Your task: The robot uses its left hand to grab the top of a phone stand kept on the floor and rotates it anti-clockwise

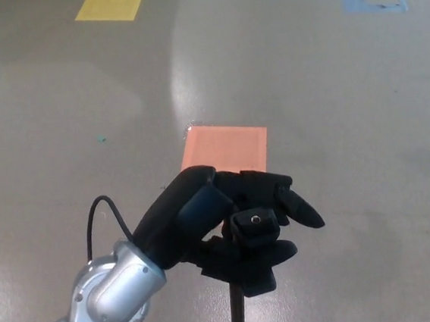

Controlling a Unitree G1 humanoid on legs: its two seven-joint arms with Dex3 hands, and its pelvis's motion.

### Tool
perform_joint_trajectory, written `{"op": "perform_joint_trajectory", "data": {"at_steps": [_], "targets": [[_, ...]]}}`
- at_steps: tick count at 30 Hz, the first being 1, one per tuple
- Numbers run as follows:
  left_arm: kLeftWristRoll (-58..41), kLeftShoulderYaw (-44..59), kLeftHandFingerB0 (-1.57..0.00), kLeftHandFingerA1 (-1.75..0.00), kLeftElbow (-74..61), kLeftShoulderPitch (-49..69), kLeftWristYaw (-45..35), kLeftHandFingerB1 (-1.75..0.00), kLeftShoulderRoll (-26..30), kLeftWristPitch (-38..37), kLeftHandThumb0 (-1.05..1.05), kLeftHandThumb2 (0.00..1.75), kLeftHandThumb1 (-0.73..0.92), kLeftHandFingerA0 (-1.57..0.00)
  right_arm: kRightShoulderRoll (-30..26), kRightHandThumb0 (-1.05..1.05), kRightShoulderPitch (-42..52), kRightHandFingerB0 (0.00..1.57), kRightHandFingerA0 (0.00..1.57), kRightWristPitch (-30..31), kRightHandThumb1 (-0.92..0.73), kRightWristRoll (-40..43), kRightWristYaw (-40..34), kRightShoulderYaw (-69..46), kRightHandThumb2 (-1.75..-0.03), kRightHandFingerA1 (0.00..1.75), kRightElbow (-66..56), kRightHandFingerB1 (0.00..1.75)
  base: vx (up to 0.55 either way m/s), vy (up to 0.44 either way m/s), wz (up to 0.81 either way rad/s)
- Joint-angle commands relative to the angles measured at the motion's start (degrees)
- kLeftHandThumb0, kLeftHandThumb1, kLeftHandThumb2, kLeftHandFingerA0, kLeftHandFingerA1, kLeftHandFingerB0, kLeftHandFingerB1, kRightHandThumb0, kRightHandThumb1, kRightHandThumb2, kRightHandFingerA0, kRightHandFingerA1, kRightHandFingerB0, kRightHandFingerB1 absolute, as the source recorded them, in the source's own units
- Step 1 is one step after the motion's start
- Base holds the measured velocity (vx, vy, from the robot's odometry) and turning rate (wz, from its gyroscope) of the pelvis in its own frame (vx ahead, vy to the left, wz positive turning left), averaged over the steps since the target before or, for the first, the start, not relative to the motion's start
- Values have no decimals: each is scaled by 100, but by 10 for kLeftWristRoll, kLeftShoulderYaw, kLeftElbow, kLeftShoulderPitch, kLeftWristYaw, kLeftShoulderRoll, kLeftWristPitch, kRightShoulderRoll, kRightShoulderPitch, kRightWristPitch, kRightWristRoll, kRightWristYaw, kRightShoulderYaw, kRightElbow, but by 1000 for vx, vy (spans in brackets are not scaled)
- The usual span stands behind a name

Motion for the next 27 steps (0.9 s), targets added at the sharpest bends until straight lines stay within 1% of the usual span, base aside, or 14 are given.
{"op": "perform_joint_trajectory", "data": {"at_steps": [1, 6, 9, 12, 15, 16, 18, 20, 21, 22, 23, 27], "targets": [[-297, 82, -93, -49, -52, -43, -79, -46, -40, 453, -32, 58, 58, -107, -16, -51, -24, 7, 72, 23, -81, -2, -2, -2, -67, 48, 4, 18, 0, 0, 0], [-297, 86, -92, -50, -62, -51, -76, -47, -44, 476, -30, 58, 58, -108, -17, -50, -26, 7, 73, 21, -81, -1, -2, -2, -67, 48, 3, 18, 0, 0, 0], [-298, 87, -90, -52, -71, -55, -71, -48, -47, 493, -28, 59, 60, -112, -17, -51, -26, 7, 72, 22, -81, -2, -3, -2, -67, 49, 3, 18, 0, 0, 0], [-303, 90, -89, -52, -77, -58, -68, -48, -50, 509, -27, 59, 60, -112, -18, -51, -26, 7, 72, 21, -81, -1, -2, -3, -67, 49, 3, 18, 0, 0, 0], [-319, 100, -88, -53, -87, -63, -59, -49, -58, 539, -24, 59, 60, -111, -18, -51, -26, 7, 72, 21, -81, 0, 0, -4, -67, 49, 3, 18, 0, 0, 0], [-334, 106, -87, -56, -87, -66, -57, -50, -61, 551, -20, 59, 62, -115, -18, -52, -27, 8, 71, 22, -81, 0, -1, -3, -67, 49, 3, 19, 0, 0, 0], [-358, 118, -88, -58, -86, -73, -53, -50, -67, 573, -19, 59, 61, -117, -18, -51, -27, 8, 71, 22, -81, 0, -1, -3, -67, 49, 3, 18, 0, 0, 0], [-363, 122, -88, -58, -87, -78, -50, -50, -70, 583, -19, 59, 61, -117, -19, -51, -29, 8, 71, 22, -81, 0, 0, -4, -67, 49, 3, 18, 0, 0, 0], [-367, 127, -88, -57, -89, -80, -45, -50, -72, 594, -19, 58, 60, -113, -19, -51, -29, 9, 71, 24, -82, 0, 0, -4, -67, 48, 3, 19, 0, 0, 0], [-371, 130, -88, -57, -91, -82, -41, -50, -74, 603, -19, 58, 60, -113, -18, -51, -30, 9, 71, 26, -82, 0, -1, -4, -67, 48, 3, 19, 0, 0, 0], [-388, 139, -85, -59, -91, -89, -38, -51, -76, 622, -18, 59, 61, -113, -18, -51, -30, 9, 71, 25, -82, 1, -1, -5, -67, 49, 3, 19, 0, 0, 0], [-398, 149, -85, -61, -96, -98, -30, -51, -81, 646, -17, 59, 61, -111, -20, -51, -32, 9, 70, 23, -82, 1, 1, -5, -67, 49, 2, 19, 0, 0, 0]]}}
